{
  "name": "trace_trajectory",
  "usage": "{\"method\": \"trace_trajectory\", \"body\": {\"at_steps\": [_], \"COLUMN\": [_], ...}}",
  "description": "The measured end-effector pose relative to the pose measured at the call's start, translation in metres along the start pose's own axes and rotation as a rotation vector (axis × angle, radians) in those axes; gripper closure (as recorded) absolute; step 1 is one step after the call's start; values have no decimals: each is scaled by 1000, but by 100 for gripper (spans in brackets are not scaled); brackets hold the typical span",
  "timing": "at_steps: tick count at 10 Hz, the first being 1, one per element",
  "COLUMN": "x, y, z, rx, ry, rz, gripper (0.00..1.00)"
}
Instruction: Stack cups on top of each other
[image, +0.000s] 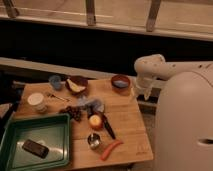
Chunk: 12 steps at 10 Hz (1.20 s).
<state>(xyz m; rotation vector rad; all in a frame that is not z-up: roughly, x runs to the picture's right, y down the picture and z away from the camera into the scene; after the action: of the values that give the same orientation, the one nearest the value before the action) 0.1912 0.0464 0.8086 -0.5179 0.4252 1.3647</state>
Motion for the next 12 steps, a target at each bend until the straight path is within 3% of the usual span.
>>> {"method": "trace_trajectory", "body": {"at_steps": [3,8,12], "x": [-33,-65,-66], "y": [83,199,203], "z": [-20,-61,-62], "rx": [16,-10,-10], "ry": [-61,-179,-182], "rz": [-170,-355,-360], "gripper": [40,40,40]}}
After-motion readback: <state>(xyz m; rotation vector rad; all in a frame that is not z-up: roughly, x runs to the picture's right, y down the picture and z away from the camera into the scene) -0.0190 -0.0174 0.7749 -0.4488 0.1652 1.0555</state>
